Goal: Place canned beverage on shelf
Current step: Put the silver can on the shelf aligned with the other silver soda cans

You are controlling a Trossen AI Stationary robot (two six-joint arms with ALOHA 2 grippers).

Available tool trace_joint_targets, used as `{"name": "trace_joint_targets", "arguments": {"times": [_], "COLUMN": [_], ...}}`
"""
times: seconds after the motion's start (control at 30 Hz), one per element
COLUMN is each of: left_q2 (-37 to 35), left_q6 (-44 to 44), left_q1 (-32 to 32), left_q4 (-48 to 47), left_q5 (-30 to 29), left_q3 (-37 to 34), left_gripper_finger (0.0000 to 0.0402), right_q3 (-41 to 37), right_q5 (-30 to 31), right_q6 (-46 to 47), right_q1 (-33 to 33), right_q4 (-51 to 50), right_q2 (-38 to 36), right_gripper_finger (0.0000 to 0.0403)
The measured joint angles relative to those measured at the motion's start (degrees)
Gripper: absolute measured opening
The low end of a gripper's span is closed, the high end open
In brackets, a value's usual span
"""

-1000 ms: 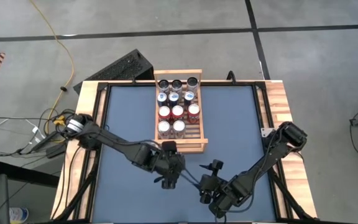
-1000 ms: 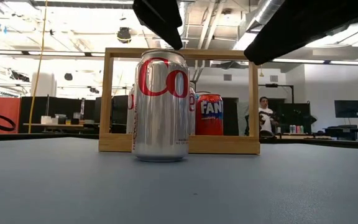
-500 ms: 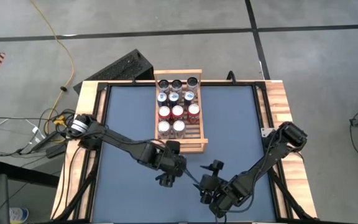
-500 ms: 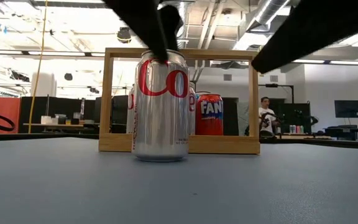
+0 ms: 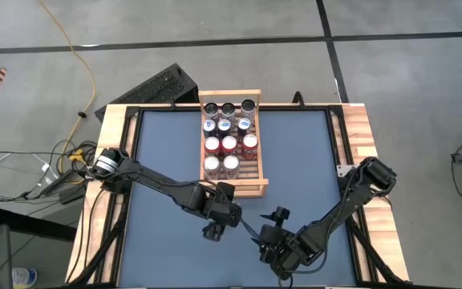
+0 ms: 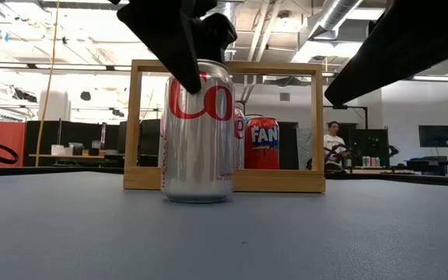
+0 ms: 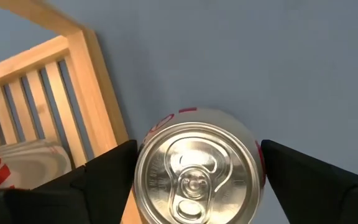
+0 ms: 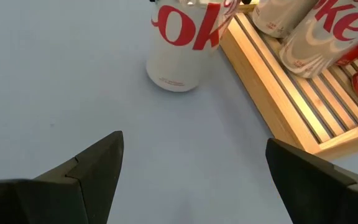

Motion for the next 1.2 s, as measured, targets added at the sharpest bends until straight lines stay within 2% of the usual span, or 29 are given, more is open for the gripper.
{"name": "trace_joint_targets", "arguments": {"times": [0.27,0.57,0.73,0.87,1.07,1.2], "left_q2": [0.0,0.0,0.0,0.0,0.0,0.0], "left_q6": [5.4,29.0,34.5,37.0,48.9,57.4], "left_q1": [-0.2,-2.9,-3.9,-4.0,-4.1,-4.3], "left_q4": [-1.5,-1.7,-0.1,1.2,2.6,3.8], "left_q5": [0.1,-0.2,0.0,2.6,7.0,7.5], "left_q3": [0.0,0.1,0.1,0.0,0.0,0.0], "left_gripper_finger": [0.0272,0.0276,0.0276,0.0277,0.0277,0.0277], "right_q3": [0.0,0.0,0.0,0.0,0.0,0.0], "right_q5": [0.0,0.1,2.9,4.5,3.4,3.0], "right_q6": [1.3,9.1,1.2,-2.9,-5.1,-12.0], "right_q1": [0.0,0.7,2.4,3.0,2.2,1.7], "right_q4": [0.2,1.0,4.7,6.0,8.6,13.4], "right_q2": [0.0,0.0,0.0,0.0,0.0,0.0], "right_gripper_finger": [0.0363,0.0363,0.0363,0.0363,0.0363,0.0363]}}
